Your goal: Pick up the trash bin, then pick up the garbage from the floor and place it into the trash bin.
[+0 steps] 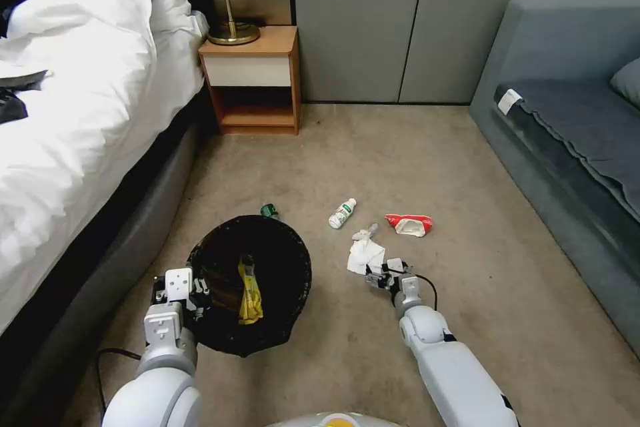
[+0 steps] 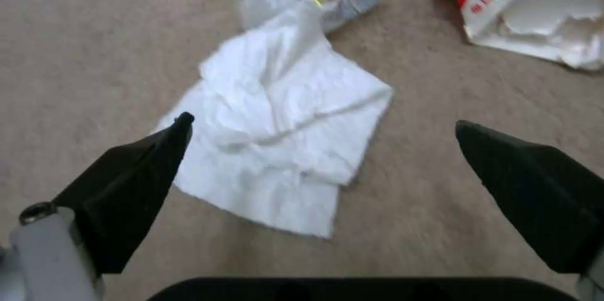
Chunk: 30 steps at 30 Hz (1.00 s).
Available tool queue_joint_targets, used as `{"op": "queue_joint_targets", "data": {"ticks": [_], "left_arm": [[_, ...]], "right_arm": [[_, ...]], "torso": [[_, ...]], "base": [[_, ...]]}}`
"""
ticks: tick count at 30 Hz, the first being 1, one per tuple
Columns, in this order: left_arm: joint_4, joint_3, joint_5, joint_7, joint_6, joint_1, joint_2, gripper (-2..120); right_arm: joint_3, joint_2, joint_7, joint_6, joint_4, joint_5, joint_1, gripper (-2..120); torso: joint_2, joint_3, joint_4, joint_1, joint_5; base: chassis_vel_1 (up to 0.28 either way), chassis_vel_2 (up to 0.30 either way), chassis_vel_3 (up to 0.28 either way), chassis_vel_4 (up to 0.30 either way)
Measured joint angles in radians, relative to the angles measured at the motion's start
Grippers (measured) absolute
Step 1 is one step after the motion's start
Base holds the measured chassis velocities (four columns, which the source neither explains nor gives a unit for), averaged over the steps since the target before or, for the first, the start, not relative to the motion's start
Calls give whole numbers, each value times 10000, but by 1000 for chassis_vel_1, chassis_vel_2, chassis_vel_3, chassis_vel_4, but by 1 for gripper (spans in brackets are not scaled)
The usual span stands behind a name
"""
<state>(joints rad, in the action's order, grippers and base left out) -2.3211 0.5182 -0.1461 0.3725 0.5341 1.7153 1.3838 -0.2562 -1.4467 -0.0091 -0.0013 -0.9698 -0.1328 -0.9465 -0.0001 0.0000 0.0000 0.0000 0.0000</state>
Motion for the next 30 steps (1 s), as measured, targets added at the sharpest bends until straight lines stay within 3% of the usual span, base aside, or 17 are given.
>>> {"op": "queue_joint_targets", "data": {"ticks": [12,30], "left_arm": [[-121,14,119,3,-85,166,100,0],[-200,43,271,-3,-180,476,182,0]], "right_arm": [[72,-551,-303,553,975,824,452,97],[-658,-948,-802,1747,4774,1038,2341,32]], "torso": [[0,0,0,0,1],[2,-2,3,-1,2]], "base": [[0,0,0,0],[0,0,0,0]]}}
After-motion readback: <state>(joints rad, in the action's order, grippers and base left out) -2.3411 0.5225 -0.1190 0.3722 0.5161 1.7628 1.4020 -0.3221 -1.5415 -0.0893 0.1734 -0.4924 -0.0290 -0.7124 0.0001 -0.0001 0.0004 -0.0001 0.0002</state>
